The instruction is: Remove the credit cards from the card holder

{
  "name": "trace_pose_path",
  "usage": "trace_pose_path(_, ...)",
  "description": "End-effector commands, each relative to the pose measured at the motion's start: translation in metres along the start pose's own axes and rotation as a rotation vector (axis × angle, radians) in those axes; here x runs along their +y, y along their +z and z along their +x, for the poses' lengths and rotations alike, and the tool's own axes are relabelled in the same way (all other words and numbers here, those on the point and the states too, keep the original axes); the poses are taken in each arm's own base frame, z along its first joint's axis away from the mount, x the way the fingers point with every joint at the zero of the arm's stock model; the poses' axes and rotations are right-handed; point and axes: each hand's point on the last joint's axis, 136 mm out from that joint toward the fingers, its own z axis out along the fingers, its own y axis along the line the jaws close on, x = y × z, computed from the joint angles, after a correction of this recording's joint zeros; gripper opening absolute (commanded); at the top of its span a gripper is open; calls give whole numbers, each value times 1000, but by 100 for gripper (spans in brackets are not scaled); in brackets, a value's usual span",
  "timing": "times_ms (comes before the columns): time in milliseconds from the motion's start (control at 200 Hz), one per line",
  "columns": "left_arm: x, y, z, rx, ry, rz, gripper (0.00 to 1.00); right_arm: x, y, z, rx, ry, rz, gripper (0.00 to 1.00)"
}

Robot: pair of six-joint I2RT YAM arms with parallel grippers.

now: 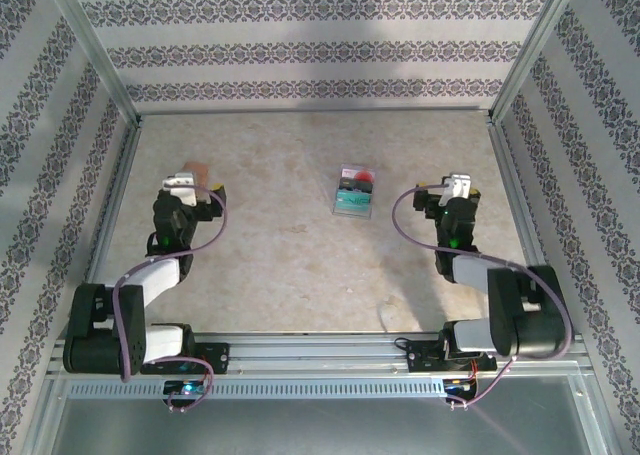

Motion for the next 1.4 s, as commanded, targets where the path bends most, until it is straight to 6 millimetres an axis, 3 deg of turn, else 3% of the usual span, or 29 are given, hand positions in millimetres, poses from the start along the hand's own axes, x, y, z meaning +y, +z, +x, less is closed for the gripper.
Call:
trace_pose_path(0,12,5,-11,117,-66,-69,99,-10,-9,-6,59,35,60,98)
trace_pose_path(90,14,17,-12,232,-107,-76,99,-12,-18,-12,97,59,71,98)
trace_pose_path(245,36,41,3,450,-310,-90,99,-11,-35,-19,130,61,83,98)
trace_pose_path(340,38,56,13,563,-369,-44,99,-12,-43,-20,163,61,101,98)
trace_pose_path(555,47,75,25,707,-292,-65,99,-4,-57,-20,205,56,105,98)
trace_pose_path(914,78,107,75,958,-235,-103,99,18,-73,-43,173,7,86,98)
trace_pose_path(1184,78,131,86,1020,-213,-35,99,29,-72,-49,155,-47,85,98)
trace_pose_path(1394,75,132,97,1069,-210,-4,99,35,-69,-46,159,-82,93,98)
